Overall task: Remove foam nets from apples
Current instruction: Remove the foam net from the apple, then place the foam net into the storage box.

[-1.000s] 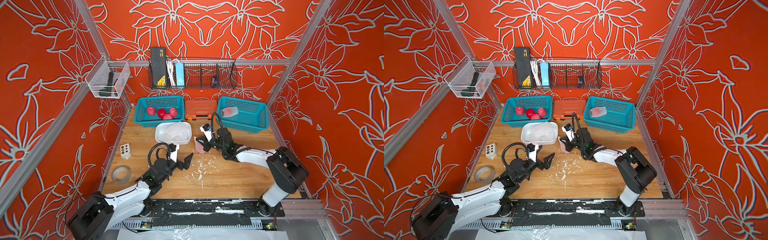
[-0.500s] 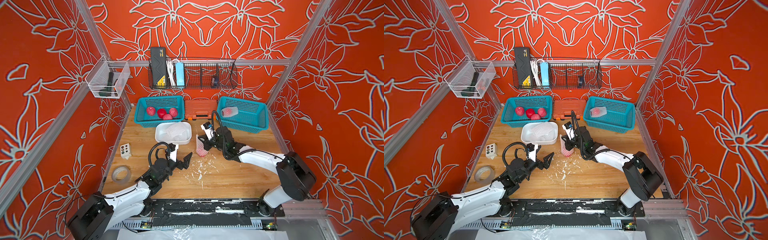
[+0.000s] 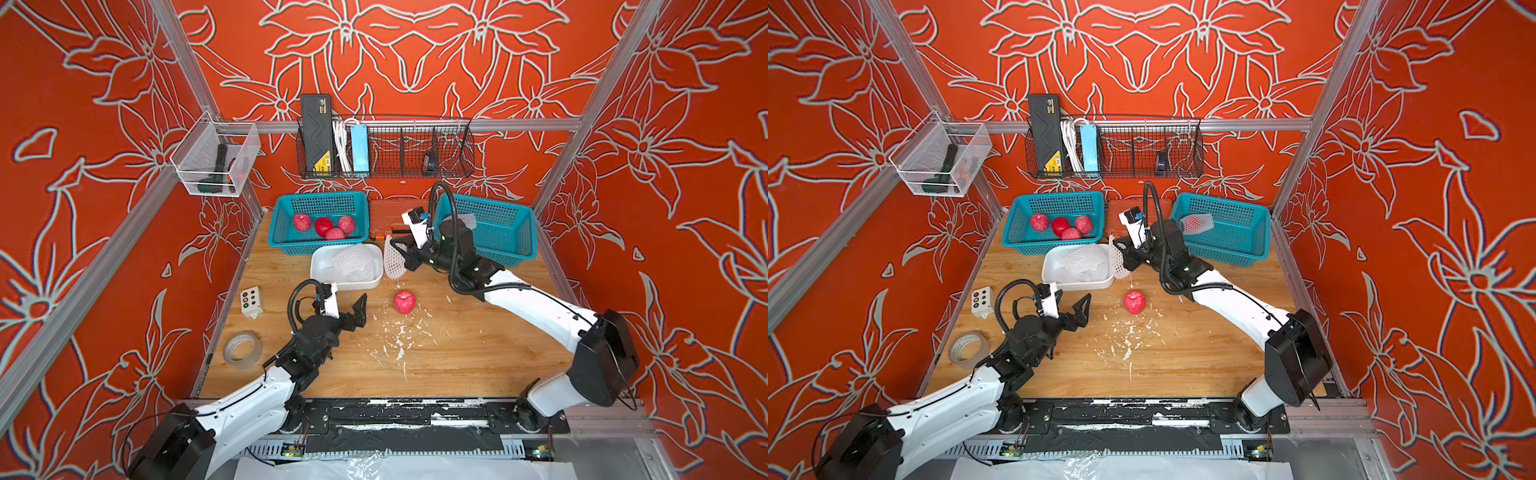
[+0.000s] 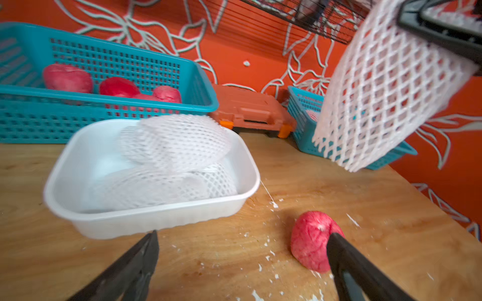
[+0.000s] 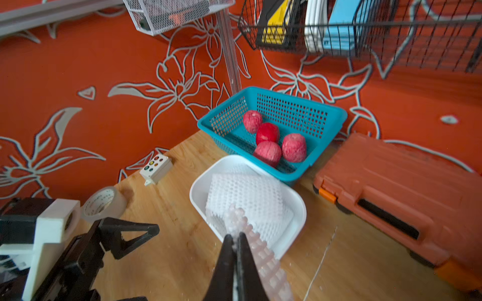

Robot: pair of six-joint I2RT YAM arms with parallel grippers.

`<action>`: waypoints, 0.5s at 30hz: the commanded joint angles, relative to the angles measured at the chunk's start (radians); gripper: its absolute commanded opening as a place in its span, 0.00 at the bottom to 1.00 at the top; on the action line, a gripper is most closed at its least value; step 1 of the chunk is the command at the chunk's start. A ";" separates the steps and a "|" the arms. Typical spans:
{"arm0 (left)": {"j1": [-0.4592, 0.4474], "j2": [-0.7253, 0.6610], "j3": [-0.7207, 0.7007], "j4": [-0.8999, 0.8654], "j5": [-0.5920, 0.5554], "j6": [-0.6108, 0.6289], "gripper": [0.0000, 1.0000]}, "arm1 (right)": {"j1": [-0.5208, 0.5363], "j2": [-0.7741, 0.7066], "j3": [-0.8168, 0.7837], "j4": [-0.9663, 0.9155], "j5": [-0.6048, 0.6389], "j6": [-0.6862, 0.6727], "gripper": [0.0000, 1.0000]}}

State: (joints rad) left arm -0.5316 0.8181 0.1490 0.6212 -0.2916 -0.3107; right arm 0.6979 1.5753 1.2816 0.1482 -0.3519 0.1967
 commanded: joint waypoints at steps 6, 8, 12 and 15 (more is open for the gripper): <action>0.087 -0.068 0.004 -0.179 -0.090 -0.132 0.97 | 0.007 0.273 0.220 -0.026 0.184 -0.082 0.00; 0.096 -0.068 -0.008 -0.171 -0.085 -0.142 0.97 | 0.019 0.321 0.274 -0.064 0.232 -0.092 0.00; 0.102 -0.044 -0.014 -0.143 -0.053 -0.137 0.97 | 0.067 0.398 0.321 -0.050 0.428 -0.148 0.00; 0.104 -0.036 -0.018 -0.107 -0.024 -0.116 0.97 | 0.108 0.456 0.368 -0.044 0.523 -0.214 0.00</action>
State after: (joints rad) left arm -0.4355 0.7765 0.1471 0.4740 -0.3428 -0.4278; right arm 0.7605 1.9995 1.5894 0.0898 0.0086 0.0658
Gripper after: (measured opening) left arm 0.971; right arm 0.055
